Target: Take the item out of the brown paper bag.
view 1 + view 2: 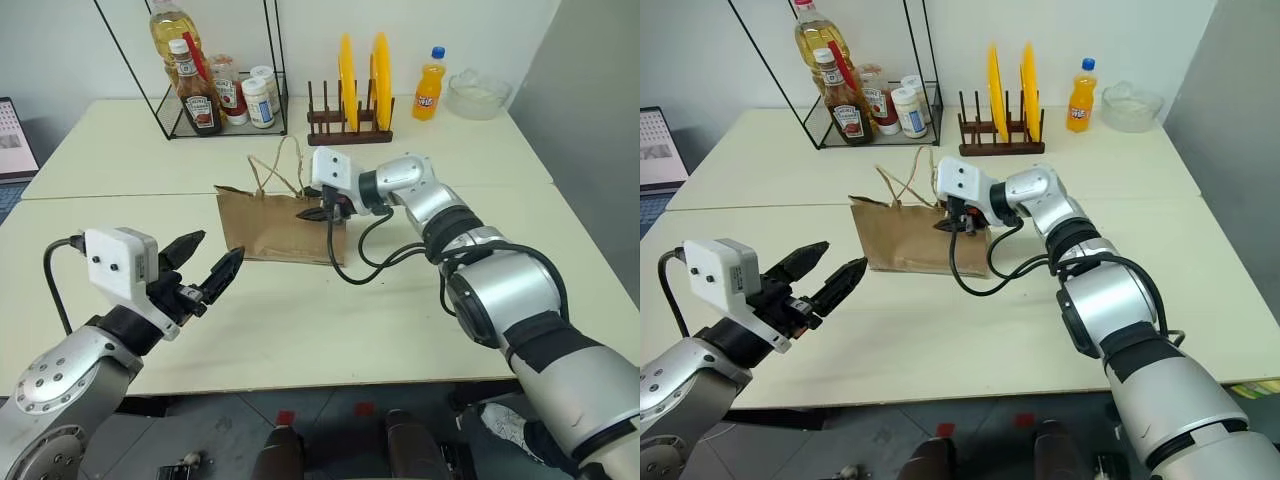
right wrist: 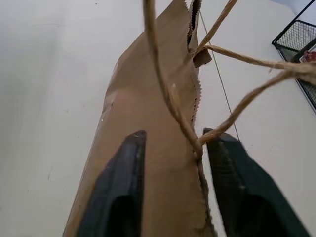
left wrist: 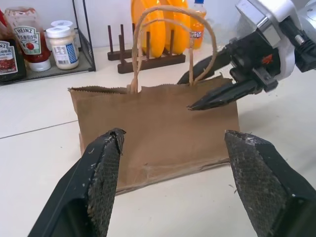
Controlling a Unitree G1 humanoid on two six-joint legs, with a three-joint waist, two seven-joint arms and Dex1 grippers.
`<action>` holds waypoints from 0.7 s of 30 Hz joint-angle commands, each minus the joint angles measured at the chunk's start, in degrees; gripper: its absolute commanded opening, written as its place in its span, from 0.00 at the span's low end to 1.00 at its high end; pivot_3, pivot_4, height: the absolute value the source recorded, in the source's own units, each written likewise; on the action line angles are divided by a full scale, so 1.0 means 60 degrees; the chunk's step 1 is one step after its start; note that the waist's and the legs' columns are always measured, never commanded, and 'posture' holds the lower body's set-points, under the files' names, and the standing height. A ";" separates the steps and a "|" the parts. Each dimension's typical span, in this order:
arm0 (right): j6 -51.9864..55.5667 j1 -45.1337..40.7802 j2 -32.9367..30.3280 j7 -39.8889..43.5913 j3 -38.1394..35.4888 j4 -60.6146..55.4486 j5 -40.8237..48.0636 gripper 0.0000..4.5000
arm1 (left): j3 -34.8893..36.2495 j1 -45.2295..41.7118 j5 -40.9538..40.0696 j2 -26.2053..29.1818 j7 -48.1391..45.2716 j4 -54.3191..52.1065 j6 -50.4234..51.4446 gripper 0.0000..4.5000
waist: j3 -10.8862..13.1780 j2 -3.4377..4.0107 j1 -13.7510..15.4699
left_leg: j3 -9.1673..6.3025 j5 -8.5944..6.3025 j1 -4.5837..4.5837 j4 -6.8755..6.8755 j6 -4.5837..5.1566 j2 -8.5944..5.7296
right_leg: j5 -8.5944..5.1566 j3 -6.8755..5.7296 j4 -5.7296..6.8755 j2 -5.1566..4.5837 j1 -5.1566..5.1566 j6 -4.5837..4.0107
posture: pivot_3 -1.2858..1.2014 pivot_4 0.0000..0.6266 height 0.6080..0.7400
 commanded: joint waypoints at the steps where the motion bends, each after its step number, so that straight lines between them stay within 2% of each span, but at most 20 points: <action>1: 0.0133 -0.0139 -0.0602 0.1047 -0.0424 -0.0393 0.0496 0.76 | 0.0069 -0.0308 -0.0100 0.0299 -0.0379 0.0223 -0.0128 0.76 | 0.0000 0.0000 0.0002 | -0.0001 -0.0001 0.0001 0.0000 0.0001 0.0000 | 0.0000 -0.0001 0.0002 0.0000 0.0000 0.0000 | 0.52 0.24 1.00; 4: 0.0541 -0.0016 -0.1179 0.2152 -0.0675 -0.0697 0.0914 0.99 | 0.0172 -0.0429 -0.0091 0.0584 -0.0858 0.0622 -0.0118 0.76 | 0.0000 0.0000 0.0012 | 0.0000 0.0000 0.0001 0.0000 0.0000 0.0000 | 0.0000 0.0000 0.0002 0.0000 0.0000 0.0000 | 0.52 0.24 1.00; 8: 0.1425 0.0660 -0.2120 0.3028 -0.0990 -0.1996 0.1562 1.00 | 0.0379 -0.0733 0.0187 0.1001 -0.1599 0.1629 -0.0271 0.76 | 0.0001 0.0001 0.0004 | 0.0000 0.0000 0.0003 -0.0003 0.0001 0.0002 | -0.0002 -0.0002 0.0004 0.0003 -0.0001 0.0000 | 0.52 0.24 1.00; 10: 0.2566 0.1832 -0.2589 0.2940 -0.1190 -0.4063 0.2034 1.00 | 0.0245 -0.1242 0.0462 0.1368 -0.2146 0.2515 -0.0368 0.76 | -0.0001 -0.0001 0.0027 | -0.0001 0.0000 0.0003 -0.0002 0.0001 0.0003 | -0.0002 -0.0002 0.0007 0.0004 0.0002 0.0000 | 0.52 0.24 1.00; 13: 0.5233 0.4806 -0.2753 0.1510 -0.1611 -0.9206 0.2758 1.00 | -0.0401 -0.2401 0.1048 0.2162 -0.3508 0.4271 -0.0629 0.76 | -0.0010 -0.0015 0.0173 | -0.0007 0.0000 -0.0002 -0.0001 0.0000 0.0006 | -0.0004 -0.0012 0.0007 0.0005 0.0006 0.0002 | 0.52 0.24 1.00; 16: 0.7454 0.7442 -0.2178 -0.0440 -0.1840 -1.3626 0.3165 1.00 | -0.1366 -0.4066 0.1972 0.2909 -0.5184 0.6572 -0.1313 0.76 | -0.0008 -0.0011 0.0251 | -0.0005 0.0001 -0.0008 -0.0005 -0.0001 0.0007 | -0.0006 -0.0011 0.0011 0.0007 -0.0003 0.0002 | 0.52 0.24 1.00; 18: 0.8032 0.8567 -0.1617 -0.1716 -0.1747 -1.5377 0.3037 1.00 | -0.2372 -0.5727 0.3064 0.3055 -0.6135 0.8609 -0.2221 0.76 | 0.0003 0.0008 0.0241 | 0.0004 0.0001 -0.0010 -0.0004 -0.0001 0.0007 | -0.0012 -0.0003 0.0029 0.0007 -0.0020 -0.0002 | 0.52 0.24 1.00; 21: 0.8791 0.9506 -0.1096 -0.2951 -0.1431 -1.6677 0.2920 1.00 | -0.3685 -0.8348 0.4686 0.2600 -0.7194 1.1766 -0.3839 0.76 | -0.0005 -0.0006 0.0244 | 0.0007 0.0005 -0.0001 0.0002 0.0004 0.0002 | -0.0010 0.0000 0.0050 0.0007 -0.0013 -0.0001 | 0.52 0.24 1.00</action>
